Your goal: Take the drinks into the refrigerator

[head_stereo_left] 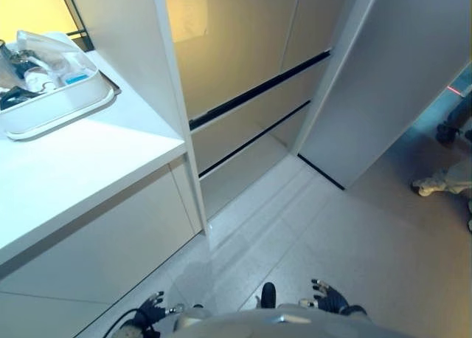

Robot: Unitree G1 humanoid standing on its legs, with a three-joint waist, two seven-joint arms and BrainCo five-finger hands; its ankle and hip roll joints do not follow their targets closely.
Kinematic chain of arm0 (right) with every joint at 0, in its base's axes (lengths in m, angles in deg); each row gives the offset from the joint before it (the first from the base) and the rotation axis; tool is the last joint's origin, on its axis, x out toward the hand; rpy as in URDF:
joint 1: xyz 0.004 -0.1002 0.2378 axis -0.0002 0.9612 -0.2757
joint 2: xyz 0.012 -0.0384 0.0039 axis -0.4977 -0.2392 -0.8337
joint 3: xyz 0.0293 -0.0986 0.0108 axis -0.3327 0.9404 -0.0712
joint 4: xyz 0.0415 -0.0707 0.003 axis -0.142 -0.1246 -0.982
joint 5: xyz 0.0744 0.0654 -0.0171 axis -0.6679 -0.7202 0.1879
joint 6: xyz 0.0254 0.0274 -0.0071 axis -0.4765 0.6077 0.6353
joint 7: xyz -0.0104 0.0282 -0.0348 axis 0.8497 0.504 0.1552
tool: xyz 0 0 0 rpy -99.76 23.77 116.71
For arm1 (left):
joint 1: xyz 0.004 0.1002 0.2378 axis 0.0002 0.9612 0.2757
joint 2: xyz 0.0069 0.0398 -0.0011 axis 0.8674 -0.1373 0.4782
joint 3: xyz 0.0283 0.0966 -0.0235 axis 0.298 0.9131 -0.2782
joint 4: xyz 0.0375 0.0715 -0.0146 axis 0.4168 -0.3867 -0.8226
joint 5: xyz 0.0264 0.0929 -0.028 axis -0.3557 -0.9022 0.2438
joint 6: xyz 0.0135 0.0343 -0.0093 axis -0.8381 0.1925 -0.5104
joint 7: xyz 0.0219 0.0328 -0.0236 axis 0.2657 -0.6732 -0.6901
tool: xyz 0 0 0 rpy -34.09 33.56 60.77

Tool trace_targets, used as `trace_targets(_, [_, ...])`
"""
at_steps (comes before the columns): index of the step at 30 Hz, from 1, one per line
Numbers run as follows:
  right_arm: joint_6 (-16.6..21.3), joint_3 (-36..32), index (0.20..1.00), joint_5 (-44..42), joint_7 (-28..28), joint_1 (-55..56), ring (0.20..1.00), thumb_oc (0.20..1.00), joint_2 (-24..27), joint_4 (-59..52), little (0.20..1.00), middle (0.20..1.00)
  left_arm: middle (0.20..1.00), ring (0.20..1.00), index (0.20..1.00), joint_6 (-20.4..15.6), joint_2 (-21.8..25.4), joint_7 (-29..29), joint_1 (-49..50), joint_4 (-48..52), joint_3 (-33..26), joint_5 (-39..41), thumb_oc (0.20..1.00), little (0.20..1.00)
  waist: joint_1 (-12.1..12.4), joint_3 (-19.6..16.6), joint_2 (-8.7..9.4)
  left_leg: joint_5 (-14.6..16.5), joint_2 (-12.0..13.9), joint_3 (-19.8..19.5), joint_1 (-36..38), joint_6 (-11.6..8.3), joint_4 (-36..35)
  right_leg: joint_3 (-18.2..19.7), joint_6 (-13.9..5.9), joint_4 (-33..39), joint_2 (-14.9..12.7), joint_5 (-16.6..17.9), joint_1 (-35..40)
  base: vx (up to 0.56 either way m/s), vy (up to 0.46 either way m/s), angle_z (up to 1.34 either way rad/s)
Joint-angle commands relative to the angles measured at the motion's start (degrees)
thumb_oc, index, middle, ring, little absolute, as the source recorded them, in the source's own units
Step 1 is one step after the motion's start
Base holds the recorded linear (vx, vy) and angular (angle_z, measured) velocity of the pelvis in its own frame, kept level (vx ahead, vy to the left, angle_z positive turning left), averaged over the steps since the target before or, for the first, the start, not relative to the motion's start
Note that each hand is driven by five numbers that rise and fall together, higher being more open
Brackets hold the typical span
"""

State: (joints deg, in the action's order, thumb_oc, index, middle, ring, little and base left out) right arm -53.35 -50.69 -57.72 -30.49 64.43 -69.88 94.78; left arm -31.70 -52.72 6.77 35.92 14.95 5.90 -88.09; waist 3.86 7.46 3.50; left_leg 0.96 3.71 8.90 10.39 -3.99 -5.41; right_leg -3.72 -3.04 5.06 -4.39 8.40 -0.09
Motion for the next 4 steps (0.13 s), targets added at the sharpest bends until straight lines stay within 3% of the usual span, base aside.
trace_targets(1, [0.0,0.1,1.000,0.0,0.5,-4.8,1.000,1.000,1.2,-0.6,1.000,1.000,1.000,1.000,1.000,0.6,-1.6,-0.9,-4.3,-2.1,-1.4,-0.6,1.000,1.000,0.5,2.4,-0.98,3.1,-1.9,-2.6,-1.1,3.15,0.4,0.2,-4.83,-8.1,-3.4,-5.5,0.2,0.04,-0.018,-0.01])
trace_targets(4, [-0.3,1.0,1.000,0.6,0.4,-5.3,1.000,1.000,1.0,-0.5,1.000,1.000,1.000,1.000,1.000,0.9,-1.9,-1.0,-4.5,-2.4,-2.0,0.6,1.000,1.000,0.8,2.0,-0.99,3.0,-1.8,-2.7,-1.1,2.97,0.4,-0.1,-4.68,-7.3,-3.4,-5.5,0.7,0.01,-0.007,0.00])
